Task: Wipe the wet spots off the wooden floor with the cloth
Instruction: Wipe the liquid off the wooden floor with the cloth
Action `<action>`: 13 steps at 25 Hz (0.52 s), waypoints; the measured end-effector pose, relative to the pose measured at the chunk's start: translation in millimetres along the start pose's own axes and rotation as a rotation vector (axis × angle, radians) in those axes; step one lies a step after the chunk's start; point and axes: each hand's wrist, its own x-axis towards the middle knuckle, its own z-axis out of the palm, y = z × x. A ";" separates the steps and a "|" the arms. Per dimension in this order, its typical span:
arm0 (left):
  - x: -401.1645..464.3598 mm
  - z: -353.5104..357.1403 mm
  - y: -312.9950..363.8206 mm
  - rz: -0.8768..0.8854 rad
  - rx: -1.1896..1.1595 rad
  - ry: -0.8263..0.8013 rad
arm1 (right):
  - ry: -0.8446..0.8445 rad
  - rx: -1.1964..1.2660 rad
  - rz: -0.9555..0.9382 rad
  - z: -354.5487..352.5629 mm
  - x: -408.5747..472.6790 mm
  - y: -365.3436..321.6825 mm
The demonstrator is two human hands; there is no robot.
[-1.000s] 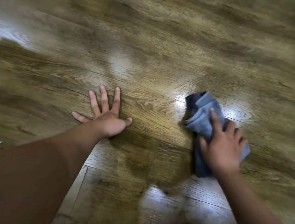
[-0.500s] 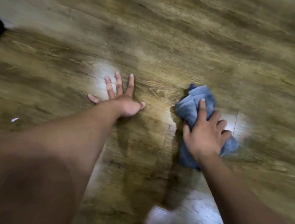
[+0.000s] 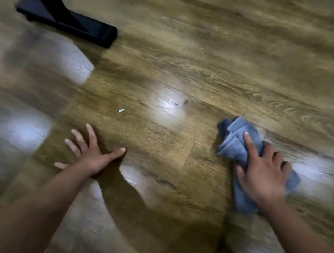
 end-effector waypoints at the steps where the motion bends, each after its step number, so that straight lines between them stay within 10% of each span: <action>1: 4.9 -5.2 -14.0 -0.009 0.005 -0.040 | 0.003 0.026 0.071 -0.5 14.3 -3.7; 7: 24.0 -1.6 -24.3 0.044 -0.008 -0.101 | 0.038 0.178 0.447 -1.2 104.2 -83.3; 13: 33.8 1.9 -25.7 0.019 -0.041 -0.104 | -0.011 0.065 -0.188 -2.2 62.2 -224.0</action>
